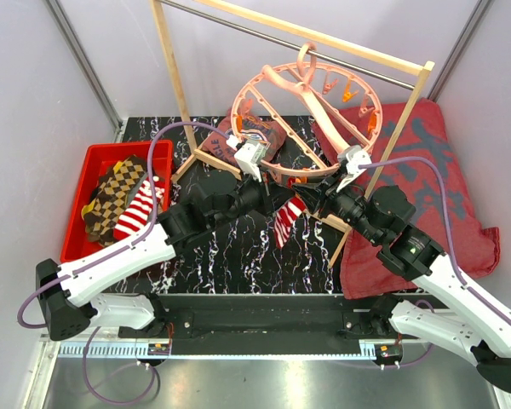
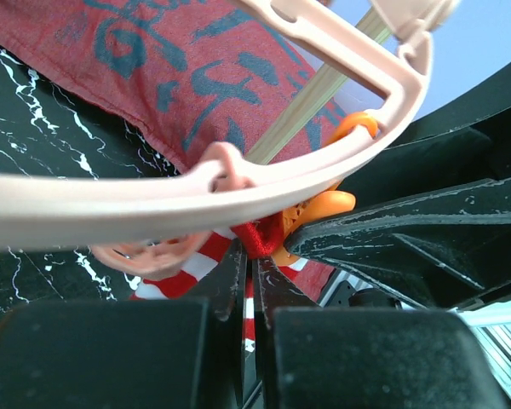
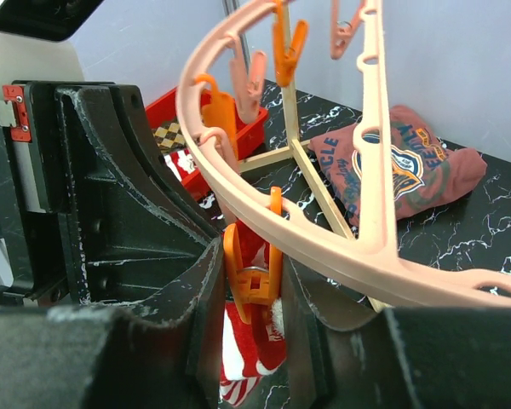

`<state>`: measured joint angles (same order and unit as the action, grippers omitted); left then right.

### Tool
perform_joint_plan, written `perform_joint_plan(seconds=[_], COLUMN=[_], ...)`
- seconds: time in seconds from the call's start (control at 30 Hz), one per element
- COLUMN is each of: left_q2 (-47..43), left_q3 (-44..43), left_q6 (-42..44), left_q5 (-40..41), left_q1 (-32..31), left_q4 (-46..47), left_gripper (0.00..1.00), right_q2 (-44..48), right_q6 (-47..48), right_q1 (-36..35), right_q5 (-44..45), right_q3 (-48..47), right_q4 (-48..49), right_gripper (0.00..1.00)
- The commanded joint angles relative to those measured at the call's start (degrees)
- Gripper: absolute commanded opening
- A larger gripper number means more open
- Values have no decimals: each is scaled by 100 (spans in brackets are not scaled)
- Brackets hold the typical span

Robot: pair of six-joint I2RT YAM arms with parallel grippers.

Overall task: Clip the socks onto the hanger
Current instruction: Clamp the sock onto the hanger, then open the clamp at the hanger.

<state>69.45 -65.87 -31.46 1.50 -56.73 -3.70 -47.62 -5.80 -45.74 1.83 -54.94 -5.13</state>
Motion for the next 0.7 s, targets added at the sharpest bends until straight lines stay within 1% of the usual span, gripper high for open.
perform_joint_plan(seconds=[0.0,0.03,0.13,0.17,0.23,0.33,0.37,0.4,0.47,0.5,0.57,0.6,0.67], left_q2=[-72,-72,-63,-55,-28,7,7,-2,-37,-115,-221,-369,-615], left_q3=[-84,-76,-49,-40,-14,65,100,126,249,311,548,636,969], left_q6=[-123,-123,-114,-106,-106,-44,-1,35,149,193,324,377,579], left_q5=[-123,-123,-123,-123,-123,-308,-317,-325,-308,-291,-238,-203,-168], left_q1=[-22,-22,-22,-22,-22,-22,-22,-22,-22,-22,-22,-22,-22], left_q4=[660,669,687,704,722,836,862,871,889,906,994,1047,1257], left_gripper=[0,0,0,0,0,0,2,12,24,34,42,49,57], right_q2=[15,42,94,112,130,156,147,156,165,165,182,191,174], right_q6=[35,27,9,0,-8,-26,-35,-61,-79,-88,-96,-96,-97], right_q1=[-41,-41,-41,-41,-41,-41,-41,-41,-41,-41,-41,-41,-49], right_q5=[-121,-112,-7,37,107,335,493,581,809,872,1030,1074,1118], right_q3=[97,115,141,150,159,185,203,211,229,238,247,255,264], right_q4=[91,99,99,108,108,108,108,100,108,117,108,108,108], right_gripper=[13,32,57,61,66,66,66,66,66,66,66,66,66])
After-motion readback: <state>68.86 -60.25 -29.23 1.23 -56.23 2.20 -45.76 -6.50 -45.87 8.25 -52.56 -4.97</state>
